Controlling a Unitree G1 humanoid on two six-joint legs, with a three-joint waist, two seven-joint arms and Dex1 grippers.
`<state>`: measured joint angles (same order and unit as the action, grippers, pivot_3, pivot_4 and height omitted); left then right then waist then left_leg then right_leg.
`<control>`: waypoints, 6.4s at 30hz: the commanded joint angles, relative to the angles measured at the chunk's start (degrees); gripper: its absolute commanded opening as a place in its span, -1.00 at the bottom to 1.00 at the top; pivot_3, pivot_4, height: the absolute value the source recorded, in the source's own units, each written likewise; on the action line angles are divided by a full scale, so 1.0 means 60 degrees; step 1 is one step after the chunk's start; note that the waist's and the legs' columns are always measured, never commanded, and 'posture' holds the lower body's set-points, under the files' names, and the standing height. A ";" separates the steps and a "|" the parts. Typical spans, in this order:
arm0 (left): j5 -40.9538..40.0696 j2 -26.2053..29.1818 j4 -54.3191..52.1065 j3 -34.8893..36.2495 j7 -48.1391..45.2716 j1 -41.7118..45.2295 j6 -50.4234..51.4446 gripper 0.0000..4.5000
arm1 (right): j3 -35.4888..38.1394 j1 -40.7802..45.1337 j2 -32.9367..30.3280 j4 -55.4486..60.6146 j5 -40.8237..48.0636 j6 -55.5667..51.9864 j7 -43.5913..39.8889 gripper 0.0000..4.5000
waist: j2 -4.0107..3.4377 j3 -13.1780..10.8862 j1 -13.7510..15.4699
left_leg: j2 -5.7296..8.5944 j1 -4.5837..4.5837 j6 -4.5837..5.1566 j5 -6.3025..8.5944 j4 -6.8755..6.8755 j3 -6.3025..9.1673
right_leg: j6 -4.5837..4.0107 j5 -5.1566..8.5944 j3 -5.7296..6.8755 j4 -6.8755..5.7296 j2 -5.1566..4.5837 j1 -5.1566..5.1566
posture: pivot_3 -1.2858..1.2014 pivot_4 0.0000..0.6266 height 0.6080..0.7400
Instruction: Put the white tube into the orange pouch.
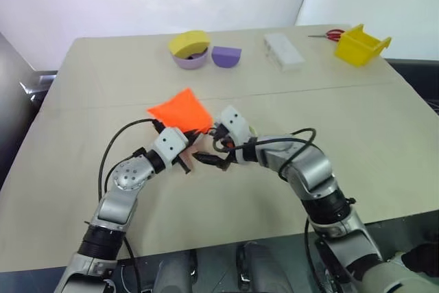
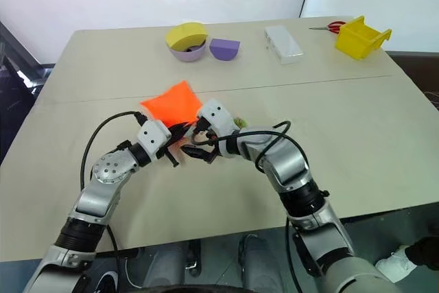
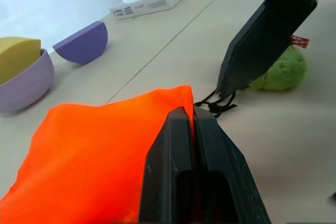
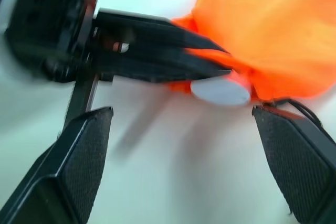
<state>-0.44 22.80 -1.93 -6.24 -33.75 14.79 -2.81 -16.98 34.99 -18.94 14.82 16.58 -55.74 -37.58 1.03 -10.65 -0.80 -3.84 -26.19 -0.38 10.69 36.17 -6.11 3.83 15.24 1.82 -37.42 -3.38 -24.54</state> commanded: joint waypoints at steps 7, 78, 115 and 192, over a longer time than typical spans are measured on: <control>-0.0057 0.0486 -0.0108 0.0076 -0.0305 -0.0395 -0.0290 -1.00 | 0.0894 -0.0778 -0.1806 0.1174 0.0472 0.1010 -0.1023 0.97 | 0.0000 0.0000 -0.0030 | -0.0004 -0.0001 0.0000 0.0001 0.0002 0.0003 | -0.0012 0.0006 0.0000 0.0004 -0.0013 -0.0001 | 0.03 -0.52 1.00; -0.1647 0.0716 -0.0120 0.0392 -0.1764 -0.0292 0.0251 0.25 | 0.2118 -0.0868 -0.1800 -0.2427 -0.0864 0.1294 0.1188 -1.00 | -0.0004 0.0004 0.0018 | 0.0021 0.0000 0.0038 -0.0023 0.0017 -0.0006 | 0.0023 -0.0017 -0.0001 -0.0002 -0.0023 0.0014 | 0.03 -0.52 1.00; 0.0748 -0.1037 1.2017 -0.1268 -0.6713 0.8551 -0.3131 0.25 | 0.1918 -0.0479 -0.1096 -0.2683 -0.1340 0.1622 0.1429 -1.00 | -0.0004 0.0004 0.0001 | 0.0007 -0.0053 0.0064 -0.0020 0.0137 0.0012 | 0.0008 -0.0031 0.0004 -0.0024 0.0034 0.0004 | 0.03 -0.52 1.00; 0.1952 -0.0808 1.2200 -0.0839 -0.6675 0.8051 -0.2560 -0.96 | 0.2825 -0.0356 -0.2679 -0.3573 -0.1709 0.2344 0.1165 -1.00 | -0.0006 0.0006 0.0006 | 0.0012 -0.0045 0.0066 -0.0019 0.0167 0.0010 | 0.0002 -0.0035 -0.0001 -0.0077 0.0021 -0.0001 | 0.03 -0.52 1.00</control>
<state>10.59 16.66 70.85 -10.71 -73.19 64.36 -18.08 -2.94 33.09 -32.99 -6.47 7.07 -43.02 -30.57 0.99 -10.61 -0.77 -3.77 -26.45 0.01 10.58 37.17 -6.06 3.84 15.04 1.81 -37.88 -3.27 -24.55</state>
